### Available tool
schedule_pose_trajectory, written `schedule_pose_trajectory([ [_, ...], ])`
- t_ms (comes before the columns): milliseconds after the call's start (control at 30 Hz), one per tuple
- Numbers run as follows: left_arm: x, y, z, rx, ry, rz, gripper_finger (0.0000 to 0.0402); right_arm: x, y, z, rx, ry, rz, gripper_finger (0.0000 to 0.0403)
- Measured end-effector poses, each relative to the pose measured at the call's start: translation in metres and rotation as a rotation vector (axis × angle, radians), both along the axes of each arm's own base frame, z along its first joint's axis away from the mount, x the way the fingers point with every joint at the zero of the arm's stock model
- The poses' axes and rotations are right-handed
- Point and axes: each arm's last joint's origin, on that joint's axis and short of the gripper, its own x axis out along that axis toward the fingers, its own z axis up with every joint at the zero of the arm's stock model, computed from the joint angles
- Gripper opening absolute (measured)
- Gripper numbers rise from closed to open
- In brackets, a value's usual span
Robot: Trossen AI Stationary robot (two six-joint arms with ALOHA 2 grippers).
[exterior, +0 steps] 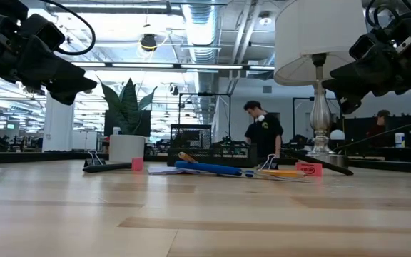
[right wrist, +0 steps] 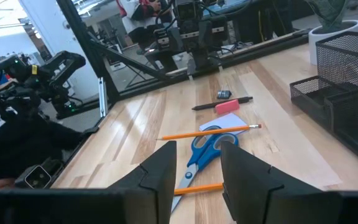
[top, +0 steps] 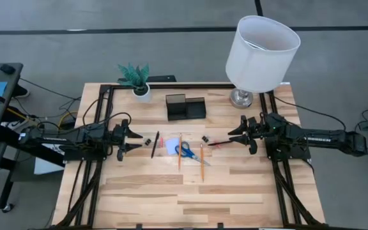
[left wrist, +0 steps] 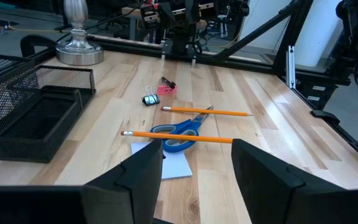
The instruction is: Pick and place office supplies into organizer
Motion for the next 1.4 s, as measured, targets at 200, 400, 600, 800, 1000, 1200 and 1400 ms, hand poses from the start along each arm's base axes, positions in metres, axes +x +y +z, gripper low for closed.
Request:
schedule_pose_trajectory([
  [200,0.0000,0.0000,0.0000,0.000,0.000,0.000,0.0183,0.0000,0.0000,0.0000,0.000,0.000,0.000,0.0118],
  [400,0.0000,0.0000,0.0000,0.000,0.000,0.000,0.0183,0.0000,0.0000,0.0000,0.000,0.000,0.000,0.0118],
  [600,0.0000,0.0000,0.0000,0.000,0.000,0.000,0.0183,0.0000,0.0000,0.0001,0.000,0.000,0.000,0.0118],
  [800,0.0000,0.0000,0.0000,0.000,0.000,0.000,0.0183,0.0001,-0.0004,0.0001,-0.013,-0.002,-0.012,0.0118],
  [1000,0.0000,0.0000,0.0000,0.000,0.000,0.000,0.0183,0.0001,-0.0008,0.0002,-0.017,-0.002,-0.025,0.0118],
  [1200,0.0000,0.0000,0.0000,0.000,0.000,0.000,0.0183,0.0002,-0.0013,0.0004,-0.024,-0.005,-0.041,0.0118],
  [1400,0.0000,0.0000,0.0000,0.000,0.000,0.000,0.0183,0.0003,-0.0020,0.0004,-0.027,-0.004,-0.068,0.0118],
])
